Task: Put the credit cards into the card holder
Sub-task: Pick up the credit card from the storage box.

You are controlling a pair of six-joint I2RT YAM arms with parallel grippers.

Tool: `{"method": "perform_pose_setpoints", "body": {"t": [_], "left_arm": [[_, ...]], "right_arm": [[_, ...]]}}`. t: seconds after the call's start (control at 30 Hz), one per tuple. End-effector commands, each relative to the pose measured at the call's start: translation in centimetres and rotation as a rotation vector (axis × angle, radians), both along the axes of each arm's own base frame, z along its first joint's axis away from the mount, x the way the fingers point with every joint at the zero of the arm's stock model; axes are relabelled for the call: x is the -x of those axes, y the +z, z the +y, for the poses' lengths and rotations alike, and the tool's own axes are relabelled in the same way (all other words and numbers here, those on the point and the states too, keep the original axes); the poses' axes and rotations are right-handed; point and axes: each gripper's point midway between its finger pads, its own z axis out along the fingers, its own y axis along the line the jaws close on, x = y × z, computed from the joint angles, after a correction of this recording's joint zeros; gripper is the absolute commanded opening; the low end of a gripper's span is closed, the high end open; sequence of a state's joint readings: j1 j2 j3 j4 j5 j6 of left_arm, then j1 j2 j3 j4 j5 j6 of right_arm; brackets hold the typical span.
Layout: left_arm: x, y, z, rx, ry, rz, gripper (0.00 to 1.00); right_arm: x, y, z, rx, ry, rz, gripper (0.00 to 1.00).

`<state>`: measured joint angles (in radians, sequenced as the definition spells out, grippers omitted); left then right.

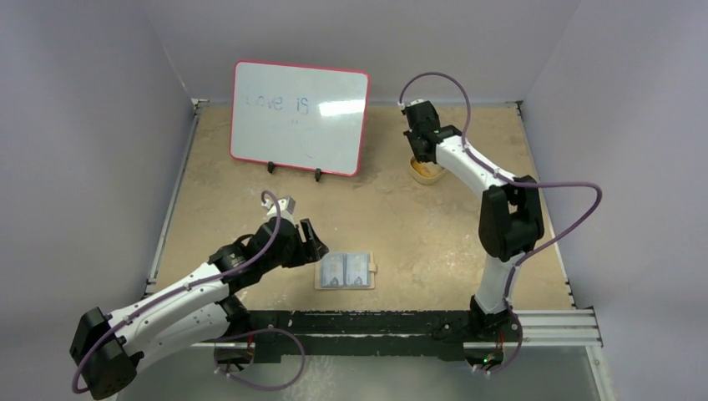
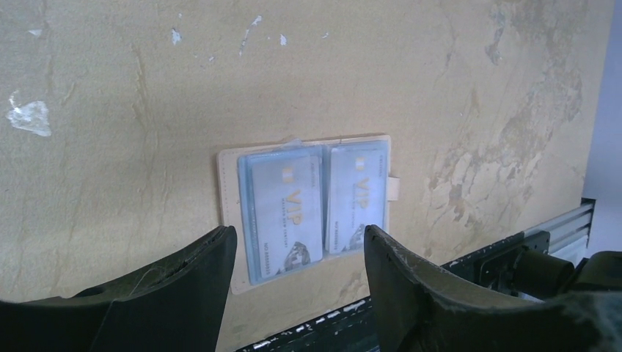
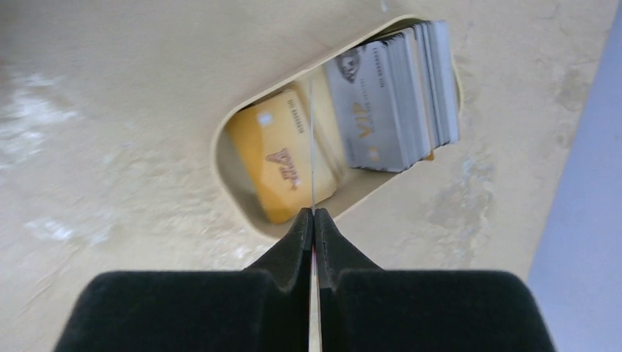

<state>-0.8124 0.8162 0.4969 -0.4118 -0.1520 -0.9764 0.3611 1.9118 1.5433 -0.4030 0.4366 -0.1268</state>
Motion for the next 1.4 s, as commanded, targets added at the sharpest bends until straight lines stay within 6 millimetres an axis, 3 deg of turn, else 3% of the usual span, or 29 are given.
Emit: {"method": "perform_pose_setpoints", "body": {"t": [0.0,0.23,0.5,0.77,1.1,1.37], "left_arm": [[-0.4,3.1,-1.9,0.108,-0.028,-0.039,0.65],[-0.6,3.8,-1.8,0.144,0.005,-0.041,0.68],[-1.0,5.3,-2.2,0.175,0.011,-0.066,0.68],[-1.5,8.2,-1.8,0.261,0.068,-0.122,0.66],[-1.4,14.9,-2.0,0.529,0.082,-0.276,0.64],[-0.7,18.7,-1.9,0.616,0.017,-0.402,0.63]], "right_arm": [[2.8,4.8,3.6,-0.207,0.044,-0.057,0.00],[7.2,7.5,9.7,-0.512,0.147,-0.107,0.00],[12.8,9.6,16.1,-1.036,0.285,-0.108,0.00],[19.0,10.6,19.3,-1.395,0.422,-0.030,0.00],[26.6,11.6,21.4,-1.624,0.643,0.122,0.00],[29.7,14.1,23.0,-1.698,0.763,0.149,0.00]]}}
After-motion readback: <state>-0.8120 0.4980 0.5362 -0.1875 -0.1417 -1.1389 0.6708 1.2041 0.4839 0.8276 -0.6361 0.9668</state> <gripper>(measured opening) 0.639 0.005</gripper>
